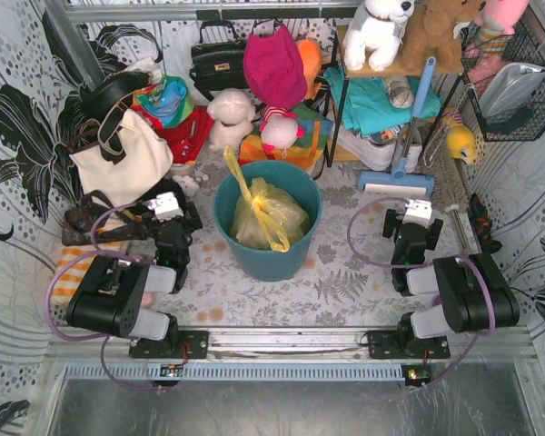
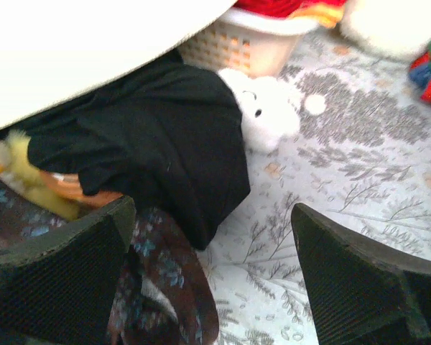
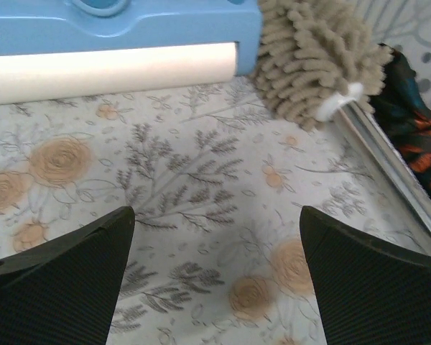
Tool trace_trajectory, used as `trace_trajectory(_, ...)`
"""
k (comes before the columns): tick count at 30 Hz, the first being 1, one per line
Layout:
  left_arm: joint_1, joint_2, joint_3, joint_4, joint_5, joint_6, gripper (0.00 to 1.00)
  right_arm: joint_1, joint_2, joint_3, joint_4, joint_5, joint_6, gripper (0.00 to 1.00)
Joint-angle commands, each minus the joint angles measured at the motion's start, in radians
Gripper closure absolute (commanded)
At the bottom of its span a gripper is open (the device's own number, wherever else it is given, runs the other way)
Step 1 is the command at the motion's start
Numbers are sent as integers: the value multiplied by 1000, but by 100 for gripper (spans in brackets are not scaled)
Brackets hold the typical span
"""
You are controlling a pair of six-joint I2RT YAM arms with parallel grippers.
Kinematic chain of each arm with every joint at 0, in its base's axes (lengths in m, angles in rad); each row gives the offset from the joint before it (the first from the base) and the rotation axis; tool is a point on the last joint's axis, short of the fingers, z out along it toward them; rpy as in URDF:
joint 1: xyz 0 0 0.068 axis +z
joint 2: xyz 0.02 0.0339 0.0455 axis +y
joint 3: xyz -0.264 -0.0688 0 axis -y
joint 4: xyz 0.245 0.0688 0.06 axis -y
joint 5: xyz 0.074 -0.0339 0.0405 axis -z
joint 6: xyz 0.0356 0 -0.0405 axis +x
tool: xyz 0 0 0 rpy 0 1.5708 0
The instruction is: Tie the trash bag
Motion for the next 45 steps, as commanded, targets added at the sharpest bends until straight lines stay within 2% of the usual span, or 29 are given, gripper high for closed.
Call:
trace_trajectory(1, 85, 56, -31, 265, 295, -5, 2, -9, 83, 23, 248, -144, -33, 3)
trace_trajectory(2, 87, 66, -36, 299, 306, 13, 2, -10, 83, 27, 235, -171, -36, 3)
trace_trajectory(3, 87, 43, -23, 226, 315, -3, 2, -10, 95, 28, 264, -173, -47, 3)
trace_trajectory(5, 87, 61, -25, 261, 310, 1, 2, -10, 87, 34, 228, -180, -38, 3)
trace_trajectory(11, 87, 50, -25, 240, 299, -7, 2, -11, 93, 18, 268, -192, -41, 3)
trace_trajectory(15, 89, 50, -18, 226, 301, -13, 2, -30, 97, 11, 272, -255, -38, 3)
trace_trajectory(17, 89, 54, -20, 235, 302, -12, 2, -48, 139, -12, 340, -329, -42, 3)
trace_trajectory(18, 90, 52, -19, 230, 301, -13, 2, -48, 185, -14, 428, -333, -68, 3)
trace_trajectory(20, 90, 53, -18, 232, 302, -11, 2, -53, 143, 31, 261, -326, -31, 3)
trace_trajectory(45, 102, 55, -3, 202, 321, -17, 2, -67, 158, 30, 285, -327, -22, 3)
